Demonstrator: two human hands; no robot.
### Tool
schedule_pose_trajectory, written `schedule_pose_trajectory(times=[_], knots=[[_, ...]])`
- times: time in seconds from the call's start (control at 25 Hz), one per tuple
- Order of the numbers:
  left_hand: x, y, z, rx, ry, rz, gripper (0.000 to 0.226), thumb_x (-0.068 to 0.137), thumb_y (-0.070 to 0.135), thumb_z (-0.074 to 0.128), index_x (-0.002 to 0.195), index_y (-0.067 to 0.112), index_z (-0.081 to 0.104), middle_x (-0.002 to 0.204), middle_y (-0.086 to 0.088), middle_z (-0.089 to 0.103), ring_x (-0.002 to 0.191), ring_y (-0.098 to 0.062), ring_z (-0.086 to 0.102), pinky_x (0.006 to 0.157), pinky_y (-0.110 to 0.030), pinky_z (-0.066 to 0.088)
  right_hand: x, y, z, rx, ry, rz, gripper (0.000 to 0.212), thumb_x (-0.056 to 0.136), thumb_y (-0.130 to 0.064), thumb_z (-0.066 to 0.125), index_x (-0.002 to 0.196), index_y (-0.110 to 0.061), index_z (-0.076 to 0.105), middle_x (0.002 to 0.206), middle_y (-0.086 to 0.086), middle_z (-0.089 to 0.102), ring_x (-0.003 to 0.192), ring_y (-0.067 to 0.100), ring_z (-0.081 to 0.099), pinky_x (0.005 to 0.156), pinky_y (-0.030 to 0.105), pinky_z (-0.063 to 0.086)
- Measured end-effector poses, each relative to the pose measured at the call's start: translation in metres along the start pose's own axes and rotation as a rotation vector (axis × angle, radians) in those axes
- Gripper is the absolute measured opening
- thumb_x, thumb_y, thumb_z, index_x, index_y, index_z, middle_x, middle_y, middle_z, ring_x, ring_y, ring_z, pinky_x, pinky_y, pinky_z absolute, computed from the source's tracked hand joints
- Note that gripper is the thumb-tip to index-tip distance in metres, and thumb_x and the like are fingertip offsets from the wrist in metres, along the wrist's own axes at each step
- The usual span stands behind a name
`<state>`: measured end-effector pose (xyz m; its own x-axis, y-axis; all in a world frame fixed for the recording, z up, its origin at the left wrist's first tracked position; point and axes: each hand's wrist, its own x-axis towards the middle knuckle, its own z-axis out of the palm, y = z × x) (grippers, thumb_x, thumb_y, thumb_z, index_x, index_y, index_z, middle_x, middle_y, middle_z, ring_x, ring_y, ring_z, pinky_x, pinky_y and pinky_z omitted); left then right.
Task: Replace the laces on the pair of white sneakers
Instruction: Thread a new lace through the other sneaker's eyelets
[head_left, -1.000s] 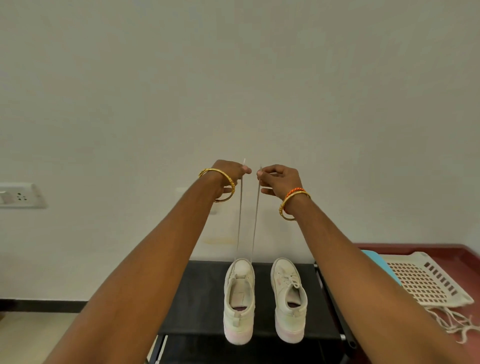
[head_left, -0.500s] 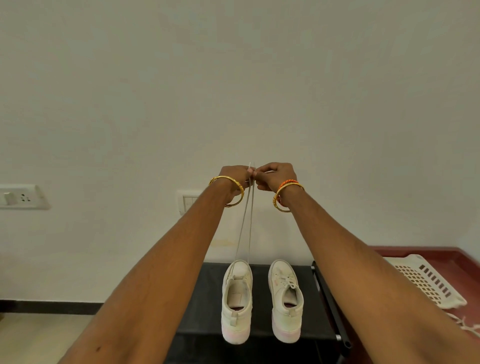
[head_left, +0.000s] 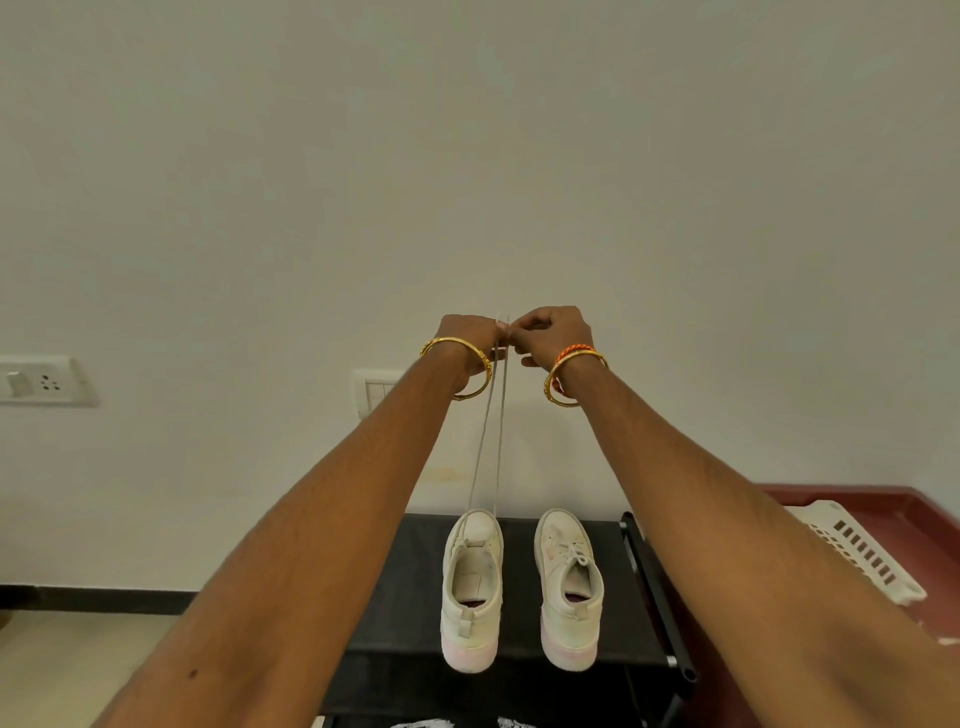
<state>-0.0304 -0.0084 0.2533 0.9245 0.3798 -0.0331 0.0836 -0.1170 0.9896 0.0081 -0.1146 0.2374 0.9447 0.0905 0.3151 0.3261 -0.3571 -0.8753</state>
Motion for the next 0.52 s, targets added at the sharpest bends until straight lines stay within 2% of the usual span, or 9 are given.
schedule_pose_trajectory(times=[0.08,0.2,0.28,0.32,0.4,0.52], knots=[[0.002,-0.008,-0.008,0.012,0.044,0.032,0.016,0.092,0.009,0.052,0.098,0.001,0.065,0.078,-0.006,0.064,0.067,-0.017,0.061,0.06,-0.023,0.049,-0.002,0.005,-0.001,0.023,-0.025,0.045,0.005,0.083,-0.01,0.066,0.086,-0.009,0.069,0.087,0.007,0.07,0.082,0.02,0.068,0.074,0.032,0.057],[0.004,-0.028,-0.02,0.187,0.179,0.109,0.022,0.094,0.014,0.049,0.098,0.002,0.067,0.077,-0.003,0.055,0.076,-0.022,0.053,0.073,-0.033,0.05,-0.01,0.015,0.002,0.14,-0.13,0.155,0.003,0.089,-0.008,0.055,0.086,-0.01,0.055,0.08,0.008,0.071,0.074,0.018,0.07,0.075,0.033,0.057],[0.0,-0.045,-0.027,0.304,0.182,0.138,0.019,0.094,0.012,0.045,0.091,0.011,0.064,0.075,0.003,0.05,0.081,-0.021,0.049,0.073,-0.03,0.044,-0.017,0.025,0.005,0.229,-0.13,0.214,0.002,0.09,-0.007,0.05,0.09,-0.007,0.051,0.071,0.009,0.066,0.058,0.019,0.065,0.068,0.034,0.058],[-0.001,-0.057,-0.029,0.367,0.182,0.142,0.019,0.093,0.01,0.044,0.094,0.012,0.063,0.08,0.005,0.051,0.083,-0.02,0.049,0.073,-0.027,0.041,-0.02,0.032,0.006,0.258,-0.115,0.248,0.003,0.09,-0.007,0.049,0.09,-0.005,0.052,0.068,0.008,0.061,0.051,0.018,0.059,0.061,0.033,0.057],[-0.003,-0.087,-0.036,0.474,0.197,0.139,0.027,0.091,0.01,0.044,0.112,0.012,0.06,0.099,0.001,0.057,0.086,-0.021,0.054,0.075,-0.025,0.039,-0.03,0.051,0.008,0.26,-0.095,0.333,0.004,0.089,-0.008,0.05,0.087,-0.006,0.053,0.065,0.006,0.052,0.044,0.014,0.043,0.044,0.023,0.046],[0.006,-0.147,-0.043,0.613,0.184,0.044,0.042,0.088,0.014,0.048,0.13,0.02,0.05,0.116,-0.009,0.06,0.104,-0.03,0.056,0.084,-0.033,0.043,-0.047,0.094,0.017,0.168,-0.136,0.429,0.01,0.088,-0.007,0.053,0.078,-0.008,0.053,0.066,0.005,0.049,0.047,0.012,0.035,0.035,0.015,0.028]])
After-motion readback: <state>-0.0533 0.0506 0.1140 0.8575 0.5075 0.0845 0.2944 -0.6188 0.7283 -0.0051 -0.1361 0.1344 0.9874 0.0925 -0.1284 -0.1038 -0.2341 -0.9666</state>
